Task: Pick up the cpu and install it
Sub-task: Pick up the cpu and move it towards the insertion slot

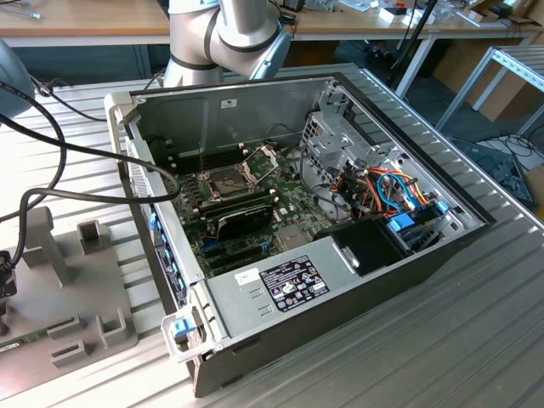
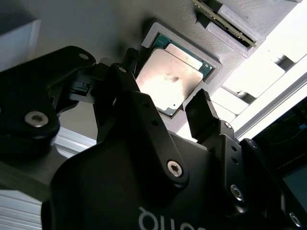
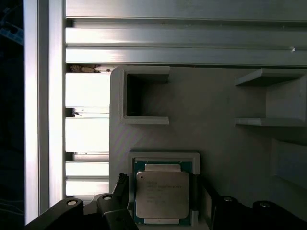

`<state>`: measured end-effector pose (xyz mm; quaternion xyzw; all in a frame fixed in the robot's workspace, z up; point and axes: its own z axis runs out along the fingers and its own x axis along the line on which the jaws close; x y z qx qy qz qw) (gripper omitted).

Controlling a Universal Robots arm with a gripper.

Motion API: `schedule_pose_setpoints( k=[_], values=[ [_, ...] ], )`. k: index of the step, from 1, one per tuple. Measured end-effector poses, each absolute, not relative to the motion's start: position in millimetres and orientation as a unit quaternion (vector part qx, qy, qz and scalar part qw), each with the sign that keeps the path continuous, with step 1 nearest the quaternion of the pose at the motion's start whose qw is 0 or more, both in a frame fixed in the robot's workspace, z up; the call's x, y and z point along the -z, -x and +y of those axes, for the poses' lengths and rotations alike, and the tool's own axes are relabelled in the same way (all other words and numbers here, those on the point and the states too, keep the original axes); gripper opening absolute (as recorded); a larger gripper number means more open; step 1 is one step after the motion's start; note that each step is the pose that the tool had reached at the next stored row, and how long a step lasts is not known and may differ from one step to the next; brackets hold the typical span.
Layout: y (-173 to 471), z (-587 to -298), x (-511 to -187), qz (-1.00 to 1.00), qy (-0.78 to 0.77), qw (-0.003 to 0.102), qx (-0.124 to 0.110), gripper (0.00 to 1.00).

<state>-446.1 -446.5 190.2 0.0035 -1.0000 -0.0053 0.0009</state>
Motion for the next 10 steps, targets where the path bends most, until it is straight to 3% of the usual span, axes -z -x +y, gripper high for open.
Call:
schedule_pose_setpoints(
  k=[2,3,10],
  values=[
    [446.0,-446.4,-190.3,-1.000,-0.003,0.001,0.005,0.66],
    [446.1,-446.4,-190.3,-1.000,-0.003,0.001,0.005,0.59],
    [446.1,-446.3,-190.3,-1.000,-0.003,0.001,0.005,0.59]
  ],
)
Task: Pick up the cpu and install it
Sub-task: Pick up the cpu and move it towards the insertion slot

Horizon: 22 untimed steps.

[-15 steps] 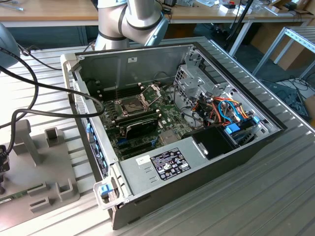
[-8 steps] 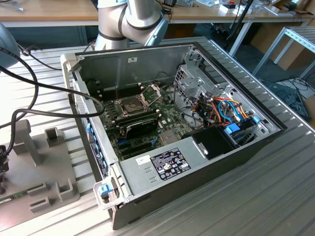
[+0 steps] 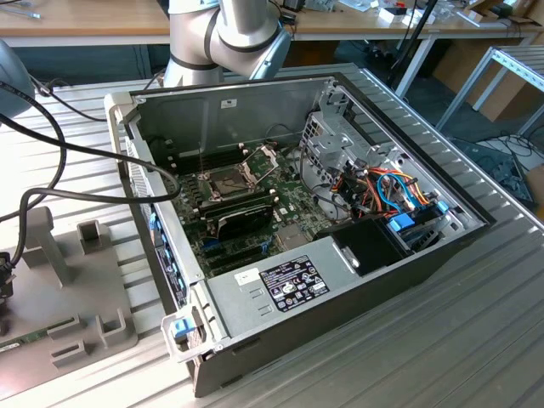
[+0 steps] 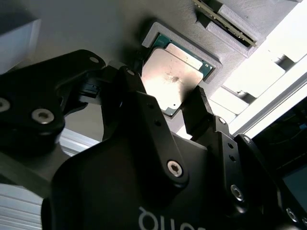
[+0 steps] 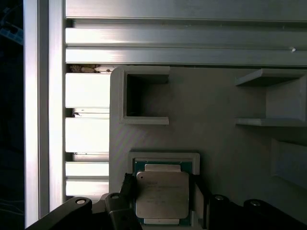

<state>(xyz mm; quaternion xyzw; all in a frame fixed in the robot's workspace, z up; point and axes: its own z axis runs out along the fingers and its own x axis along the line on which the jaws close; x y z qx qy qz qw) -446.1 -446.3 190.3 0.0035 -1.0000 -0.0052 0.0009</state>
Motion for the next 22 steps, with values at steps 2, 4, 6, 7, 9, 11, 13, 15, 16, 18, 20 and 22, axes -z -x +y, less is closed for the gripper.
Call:
schedule_pose_setpoints(
  k=[2,4,6,7,9,11,13,15,16,18,20,22],
  values=[
    [446.0,-446.3,-190.2,-1.000,-0.003,0.001,0.005,0.59],
    [446.1,-446.2,-190.3,-1.000,-0.003,0.001,0.005,0.58],
    [446.1,-446.2,-190.3,-1.000,-0.003,0.001,0.005,0.55],
    [446.1,-446.2,-190.3,-1.000,-0.003,0.001,0.005,0.55],
    [446.0,-446.1,-190.2,-1.000,-0.003,0.001,0.005,0.55],
    [446.0,-445.9,-190.3,-1.000,-0.003,0.001,0.005,0.55],
    [446.0,-445.6,-190.3,-1.000,-0.003,0.001,0.005,0.55],
    [446.0,-445.5,-190.3,-1.000,-0.003,0.001,0.005,0.55],
    [446.0,-445.5,-190.4,-1.000,-0.003,0.001,0.005,0.55],
    [446.0,-445.5,-190.7,-1.000,-0.003,0.001,0.005,0.55],
    [446.0,-445.5,-191.5,-1.000,-0.003,0.001,0.005,0.55],
    [446.1,-445.5,-192.3,-1.000,-0.003,0.001,0.005,0.55]
  ],
)
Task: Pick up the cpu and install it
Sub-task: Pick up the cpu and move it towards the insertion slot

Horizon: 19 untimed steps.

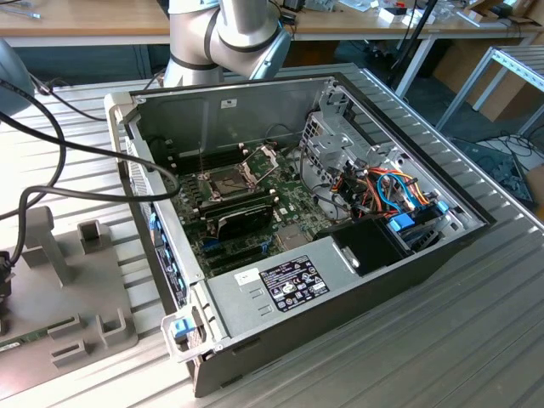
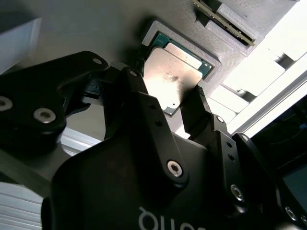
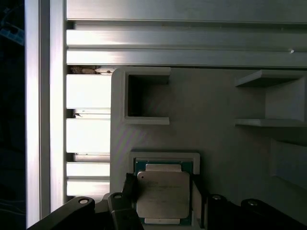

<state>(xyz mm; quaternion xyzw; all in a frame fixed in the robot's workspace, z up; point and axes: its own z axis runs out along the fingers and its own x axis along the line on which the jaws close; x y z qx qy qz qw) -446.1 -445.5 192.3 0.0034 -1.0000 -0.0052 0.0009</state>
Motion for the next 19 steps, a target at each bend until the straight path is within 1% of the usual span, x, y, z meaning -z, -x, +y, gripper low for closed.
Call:
schedule_pose_setpoints(
  k=[19],
  values=[
    [446.1,-445.5,-194.8,-1.000,-0.003,0.001,0.005,0.55]
  ],
)
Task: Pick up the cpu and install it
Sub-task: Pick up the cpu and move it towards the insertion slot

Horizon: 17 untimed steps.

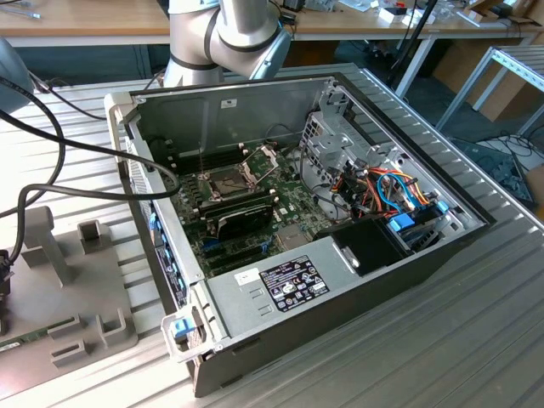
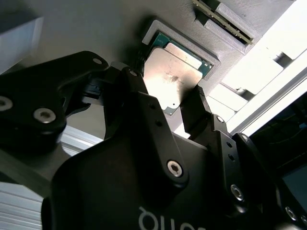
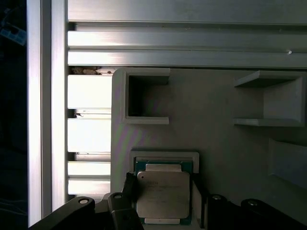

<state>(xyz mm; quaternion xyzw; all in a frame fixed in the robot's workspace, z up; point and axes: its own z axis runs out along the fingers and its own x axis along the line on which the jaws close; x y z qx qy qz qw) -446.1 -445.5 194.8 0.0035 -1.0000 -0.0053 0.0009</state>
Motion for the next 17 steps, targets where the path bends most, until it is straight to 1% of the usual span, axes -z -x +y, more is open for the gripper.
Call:
schedule_pose_setpoints(
  k=[3,4,17],
  values=[
    [446.1,-445.5,-194.9,-1.000,-0.003,0.001,0.005,0.55],
    [446.0,-445.5,-194.9,-1.000,-0.003,0.001,0.005,0.62],
    [446.1,-445.6,-194.0,-1.000,-0.003,0.001,0.005,0.62]
  ],
)
